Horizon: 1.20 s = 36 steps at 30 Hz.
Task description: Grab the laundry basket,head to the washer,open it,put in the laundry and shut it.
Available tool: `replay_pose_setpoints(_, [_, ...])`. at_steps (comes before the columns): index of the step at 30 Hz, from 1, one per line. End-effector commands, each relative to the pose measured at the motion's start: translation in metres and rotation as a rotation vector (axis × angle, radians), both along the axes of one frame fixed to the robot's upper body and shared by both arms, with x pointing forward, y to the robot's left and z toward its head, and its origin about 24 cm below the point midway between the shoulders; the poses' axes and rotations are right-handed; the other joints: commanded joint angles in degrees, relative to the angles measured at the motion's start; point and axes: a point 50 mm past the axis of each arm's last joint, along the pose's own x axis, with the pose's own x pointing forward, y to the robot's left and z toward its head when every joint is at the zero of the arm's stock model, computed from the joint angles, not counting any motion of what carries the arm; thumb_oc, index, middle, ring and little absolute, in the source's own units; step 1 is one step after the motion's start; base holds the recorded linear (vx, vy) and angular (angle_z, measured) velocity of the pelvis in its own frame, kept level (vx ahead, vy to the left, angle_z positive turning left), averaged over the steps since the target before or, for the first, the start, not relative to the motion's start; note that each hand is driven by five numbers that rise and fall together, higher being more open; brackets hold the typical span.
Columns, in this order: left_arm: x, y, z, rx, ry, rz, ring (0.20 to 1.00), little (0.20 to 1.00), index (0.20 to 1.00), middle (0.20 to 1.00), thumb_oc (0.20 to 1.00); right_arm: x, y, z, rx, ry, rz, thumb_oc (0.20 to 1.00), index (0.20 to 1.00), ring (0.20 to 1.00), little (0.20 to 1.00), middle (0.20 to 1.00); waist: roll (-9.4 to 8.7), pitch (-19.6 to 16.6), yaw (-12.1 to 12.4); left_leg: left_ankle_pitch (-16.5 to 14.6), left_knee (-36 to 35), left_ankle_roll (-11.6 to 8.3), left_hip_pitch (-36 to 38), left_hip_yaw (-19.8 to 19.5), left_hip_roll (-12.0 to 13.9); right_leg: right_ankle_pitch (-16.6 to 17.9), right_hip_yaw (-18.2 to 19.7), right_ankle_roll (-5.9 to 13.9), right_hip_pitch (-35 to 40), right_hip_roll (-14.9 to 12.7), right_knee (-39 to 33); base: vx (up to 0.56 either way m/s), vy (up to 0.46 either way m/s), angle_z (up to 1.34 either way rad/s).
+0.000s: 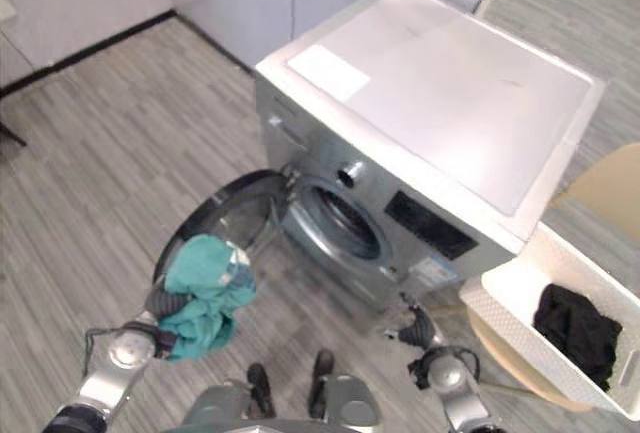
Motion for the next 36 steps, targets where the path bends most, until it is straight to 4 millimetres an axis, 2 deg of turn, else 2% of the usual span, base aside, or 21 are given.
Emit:
replay_pose_setpoints(1, [0.017, -0.015, 0.017, 0.003, -0.130, -0.043, 0.200, 0.200, 0.200, 0.200, 0.200, 0.013, -0.013, 0.015, -0.038, -0.072, -0.008, 1.000, 1.000, 1.000, 1.000, 1.000, -0.51, 0.05, -0.22, -4.27, -6.00, -0.97, -0.57, -5.91, 1.29, 0.99, 1.83, 7.06, 2.61, 1.13, -7.88, 0.14, 0.128, -0.56])
replay_pose_setpoints(2, [0.016, -0.015, 0.016, -0.001, -0.129, -0.041, 0.200, 0.200, 0.200, 0.200, 0.200, 0.012, -0.014, 0.014, -0.037, -0.071, -0.013, 1.000, 1.000, 1.000, 1.000, 1.000, -0.36, 0.16, 0.18, -3.08, -8.22, -1.35, -1.18, -7.93, 0.98, 1.01, 3.03, 7.24, 2.91, 1.44, -8.15, 0.10, 0.088, -0.79])
replay_pose_setpoints(3, [0.017, -0.015, 0.016, -0.001, -0.130, -0.041, 0.200, 0.200, 0.200, 0.200, 0.200, 0.013, -0.013, 0.014, -0.037, -0.071, -0.013, 1.000, 1.000, 1.000, 1.000, 1.000, -0.50, 0.00, 0.13, -2.63, -8.69, -1.32, -1.24, -7.90, 0.80, 1.15, 3.01, 7.24, 2.68, 1.30, -8.21, 0.08, 0.090, -1.00])
replay_pose_setpoints(4, [0.016, -0.016, 0.016, -0.002, -0.130, -0.040, 0.200, 0.200, 0.200, 0.200, 0.200, 0.012, -0.014, 0.013, -0.036, -0.070, -0.018, 1.000, 1.000, 1.000, 1.000, 1.000, -0.13, 0.41, 0.75, -0.61, -11.85, -2.04, -1.79, -10.87, 0.42, 1.04, 4.51, 7.40, 3.00, 1.86, -8.22, 0.11, 0.163, -1.14])
replay_pose_setpoints(5, [0.017, -0.017, 0.015, 0.001, -0.127, -0.045, 0.200, 0.200, 0.200, 0.200, 0.200, 0.013, -0.014, 0.011, -0.042, -0.063, -0.018, 1.000, 1.000, 1.000, 1.000, 1.000, 0.63, 1.40, 1.71, 3.02, -15.94, -2.94, -3.33, -15.97, 0.15, 0.13, 7.38, 7.42, 3.50, 2.74, -7.37, 0.13, 0.219, -1.07])
replay_pose_setpoints(6, [0.017, -0.018, 0.015, 0.001, -0.126, -0.048, 0.200, 0.200, 0.200, 0.200, 0.200, 0.013, -0.015, 0.011, -0.045, -0.062, -0.019, 1.000, 1.000, 1.000, 1.000, 1.000, 1.02, 1.39, 1.63, 3.49, -17.28, -2.99, -3.62, -17.24, 0.09, -0.10, 8.52, 7.40, 3.13, 2.97, -6.83, 0.09, 0.166, -1.08])
replay_pose_setpoints(8, [0.017, -0.019, 0.014, 0.001, -0.123, -0.051, 0.200, 0.200, 0.200, 0.200, 0.200, 0.013, -0.015, 0.010, -0.047, -0.056, -0.021, 1.000, 1.000, 1.000, 1.000, 1.000, 1.23, 1.52, 1.31, 3.44, -17.80, -3.11, -3.09, -16.92, 0.35, -0.67, 9.60, 7.57, 2.76, 2.93, -5.91, 0.03, 0.195, -0.96])
replay_pose_setpoints(9, [0.017, -0.018, 0.013, 0.004, -0.115, -0.048, 0.200, 0.200, 0.200, 0.200, 0.200, 0.013, -0.016, 0.010, -0.046, -0.054, -0.023, 1.000, 1.000, 1.000, 1.000, 1.000, 1.52, 1.58, 0.47, 3.18, -17.19, -2.84, -2.77, -15.53, 0.57, -0.75, 10.85, 7.93, 1.83, 2.23, -4.75, 0.04, 0.350, -0.97])
replay_pose_setpoints(13, [0.016, -0.012, 0.013, 0.010, -0.110, -0.034, 0.200, 0.200, 0.200, 0.200, 0.200, 0.018, -0.012, 0.011, -0.034, -0.058, -0.015, 1.000, 1.000, 1.000, 1.000, 1.000, 1.40, 2.06, 0.11, 1.40, -15.33, -1.54, -3.00, -12.88, -0.10, -0.64, 14.28, 8.65, -0.95, 1.23, -2.17, 0.00, 0.266, -0.80])
replay_pose_setpoints(14, [0.017, -0.006, 0.015, 0.031, -0.112, -0.025, 0.200, 0.200, 0.200, 0.200, 0.200, 0.022, -0.007, 0.012, -0.020, -0.062, -0.010, 1.000, 1.000, 1.000, 1.000, 1.000, 1.08, 3.21, -0.21, -0.25, -12.99, -0.37, -3.68, -10.49, -0.33, -0.73, 16.89, 9.07, -3.31, 0.80, 0.75, -0.09, 0.248, -0.77])
replay_pose_setpoints(16, [0.022, 0.001, 0.019, 0.058, -0.125, -0.006, 0.200, 0.200, 0.200, 0.200, 0.200, 0.028, -0.002, 0.014, -0.004, -0.074, -0.011, 1.000, 1.000, 1.000, 1.000, 1.000, 0.77, 4.76, -0.59, -2.07, -10.36, 0.60, -4.52, -8.15, -0.48, -0.55, 18.68, 9.45, -6.48, 0.62, 4.07, -0.12, 0.224, -0.72])
replay_pose_setpoints(17, [0.022, 0.001, 0.019, 0.058, -0.126, -0.006, 0.200, 0.200, 0.200, 0.200, 0.200, 0.028, -0.002, 0.014, -0.004, -0.075, -0.011, 1.000, 1.000, 1.000, 1.000, 1.000, 0.76, 4.61, -0.51, -1.88, -10.46, 0.59, -4.72, -8.07, -0.44, -0.35, 18.78, 9.43, -6.73, 0.67, 3.99, -0.14, 0.174, -0.93])
replay_pose_setpoints(19, [0.029, 0.010, 0.029, 0.070, -0.172, 0.037, 0.200, 0.200, 0.200, 0.200, 0.200, 0.039, 0.004, 0.019, 0.001, -0.102, 0.001, 1.000, 1.000, 1.000, 1.000, 1.000, 0.14, 6.95, -0.67, -4.22, -6.37, 1.51, -6.58, -4.65, 0.13, 0.29, 19.04, 9.80, -11.60, 0.38, 8.55, -0.16, 0.166, -0.85])
replay_pose_setpoints(21, [0.036, 0.013, 0.036, 0.033, -0.214, 0.084, 0.200, 0.200, 0.200, 0.200, 0.200, 0.049, 0.007, 0.027, -0.001, -0.142, 0.009, 1.000, 1.000, 1.000, 1.000, 1.000, -0.25, 8.42, -0.27, -6.14, -2.67, 1.98, -8.75, -2.37, 1.29, 0.70, 15.86, 9.90, -15.29, -1.24, 11.50, -0.10, 0.068, -0.77])
replay_pose_setpoints(22, [0.036, 0.013, 0.036, 0.033, -0.214, 0.084, 0.200, 0.200, 0.200, 0.200, 0.200, 0.049, 0.007, 0.027, -0.001, -0.142, 0.009, 1.000, 1.000, 1.000, 1.000, 1.000, -0.23, 8.35, -0.27, -6.22, -2.49, 1.99, -8.94, -2.38, 1.33, 0.67, 15.86, 9.89, -15.44, -1.22, 11.59, -0.02, 0.008, -0.59])
replay_pose_setpoints(23, [0.041, 0.015, 0.043, -0.002, -0.251, 0.126, 0.200, 0.200, 0.200, 0.200, 0.200, 0.056, 0.008, 0.034, 0.004, -0.181, 0.000, 1.000, 1.000, 1.000, 1.000, 1.000, -0.23, 9.35, -0.22, -9.82, 2.91, 2.22, -11.44, -2.11, 1.91, -0.90, 13.12, 10.02, -17.29, -2.28, 14.12, 0.00, -0.020, -0.48])
replay_pose_setpoints(26, [0.054, 0.015, 0.054, -0.057, -0.313, 0.184, 0.200, 0.200, 0.200, 0.200, 0.200, 0.067, 0.011, 0.048, 0.033, -0.257, -0.026, 1.000, 1.000, 1.000, 1.000, 1.000, 0.07, 10.92, -0.60, -12.61, 10.51, 3.31, -17.35, -2.39, 2.81, -2.45, 13.07, 8.79, -22.74, -1.65, 18.80, -0.06, -0.050, -0.30])
replay_pose_setpoints(32, [0.086, 0.011, 0.096, -0.146, -0.496, 0.251, 0.200, 0.200, 0.200, 0.200, 0.200, 0.087, 0.016, 0.082, 0.082, -0.431, -0.056, 1.000, 1.000, 1.000, 1.000, 1.000, 1.12, 10.52, -2.43, -16.53, 26.48, 4.22, -35.47, -4.37, 5.76, -6.28, 13.11, 6.70, -39.38, -0.50, 30.68, -0.07, -0.076, 0.00])
replay_pose_setpoints(34, [0.097, 0.011, 0.117, -0.171, -0.580, 0.282, 0.200, 0.200, 0.200, 0.200, 0.200, 0.092, 0.017, 0.092, 0.097, -0.489, -0.065, 1.000, 1.000, 1.000, 1.000, 1.000, 1.45, 10.34, -2.89, -17.63, 29.64, 4.67, -39.83, -5.45, 6.56, -7.76, 13.27, 6.09, -44.36, -0.14, 34.72, -0.03, -0.052, 0.04])
replay_pose_setpoints(35, [0.098, 0.011, 0.117, -0.171, -0.581, 0.282, 0.200, 0.200, 0.200, 0.200, 0.200, 0.092, 0.017, 0.093, 0.096, -0.490, -0.066, 1.000, 1.000, 1.000, 1.000, 1.000, 1.59, 10.02, -2.90, -17.81, 30.10, 4.67, -40.53, -5.60, 6.65, -7.94, 13.18, 6.07, -44.97, -0.10, 35.10, -0.03, -0.052, 0.03])
replay_pose_setpoints(36, [0.113, 0.012, 0.149, -0.214, -0.694, 0.307, 0.200, 0.200, 0.200, 0.200, 0.200, 0.094, 0.020, 0.102, 0.118, -0.536, -0.062, 1.000, 1.000, 1.000, 1.000, 1.000, 1.92, 9.86, -3.65, -19.08, 34.39, 5.04, -45.47, -6.90, 7.52, -9.58, 13.20, 5.64, -50.33, 0.05, 39.85, -0.04, -0.058, 0.02])
